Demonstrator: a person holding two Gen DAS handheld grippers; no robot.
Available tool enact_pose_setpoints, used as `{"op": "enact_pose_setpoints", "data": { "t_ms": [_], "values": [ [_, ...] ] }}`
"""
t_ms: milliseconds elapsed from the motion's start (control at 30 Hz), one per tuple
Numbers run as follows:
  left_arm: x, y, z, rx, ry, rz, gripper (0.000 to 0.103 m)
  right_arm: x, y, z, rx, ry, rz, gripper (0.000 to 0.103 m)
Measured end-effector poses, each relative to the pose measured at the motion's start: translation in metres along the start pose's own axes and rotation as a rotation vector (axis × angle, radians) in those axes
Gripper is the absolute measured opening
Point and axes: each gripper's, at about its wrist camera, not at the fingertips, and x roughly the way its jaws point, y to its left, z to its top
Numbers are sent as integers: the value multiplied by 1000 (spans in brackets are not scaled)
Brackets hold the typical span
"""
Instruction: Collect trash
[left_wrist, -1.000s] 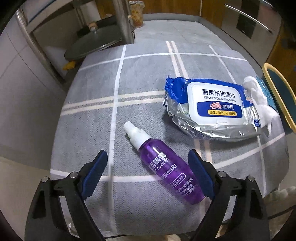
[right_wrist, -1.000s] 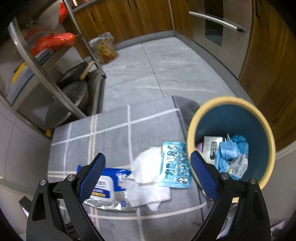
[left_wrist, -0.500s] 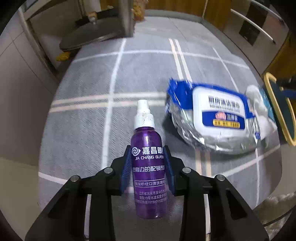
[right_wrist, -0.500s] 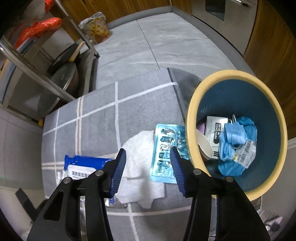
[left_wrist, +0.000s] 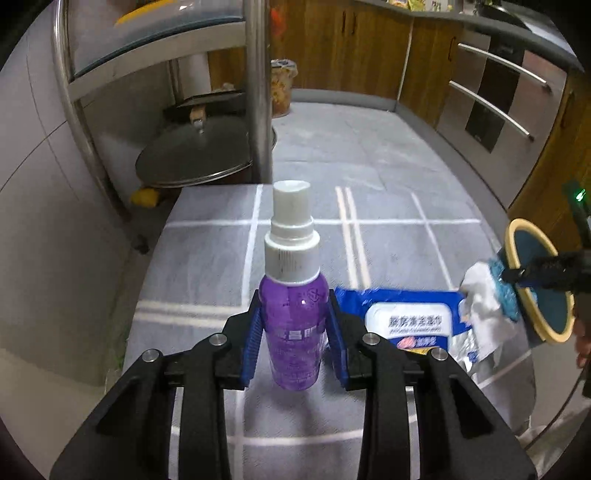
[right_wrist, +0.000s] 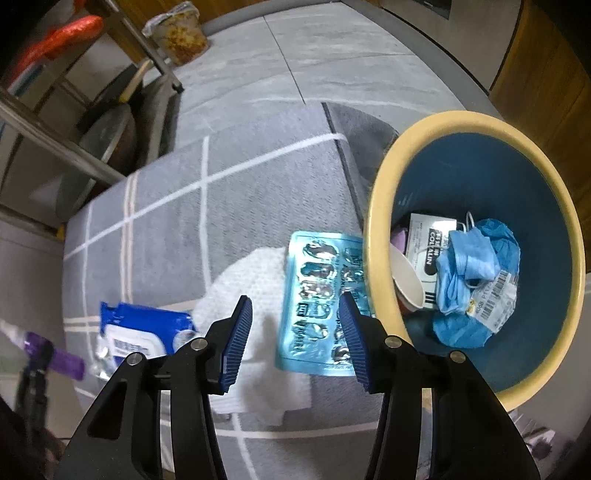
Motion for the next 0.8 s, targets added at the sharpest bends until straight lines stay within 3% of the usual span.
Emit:
{"op": "enact_pose_setpoints", "data": {
  "t_ms": [367, 400, 467, 533, 633, 800],
  "values": [
    [-11, -38, 12, 133, -87, -49, 32, 19, 3, -2, -34, 39, -38, 47],
    [-13, -41, 12, 140, -93, -56, 32, 19, 4, -2, -42, 37, -47, 44],
    [-14, -46, 13, 152, -99, -71, 32, 20, 4, -2, -52, 36, -67, 25],
    [-16, -49, 13, 159, -102, -81, 32, 19, 0, -1, -38, 32, -71, 12],
    [-17, -50, 13, 160, -103, -95, 32, 17, -5, -1, -24, 31, -53, 4],
    [-17, -52, 13, 155, -95, -116, 32, 11, -8, -1, 8, 27, 33, 4]
  ]
}}
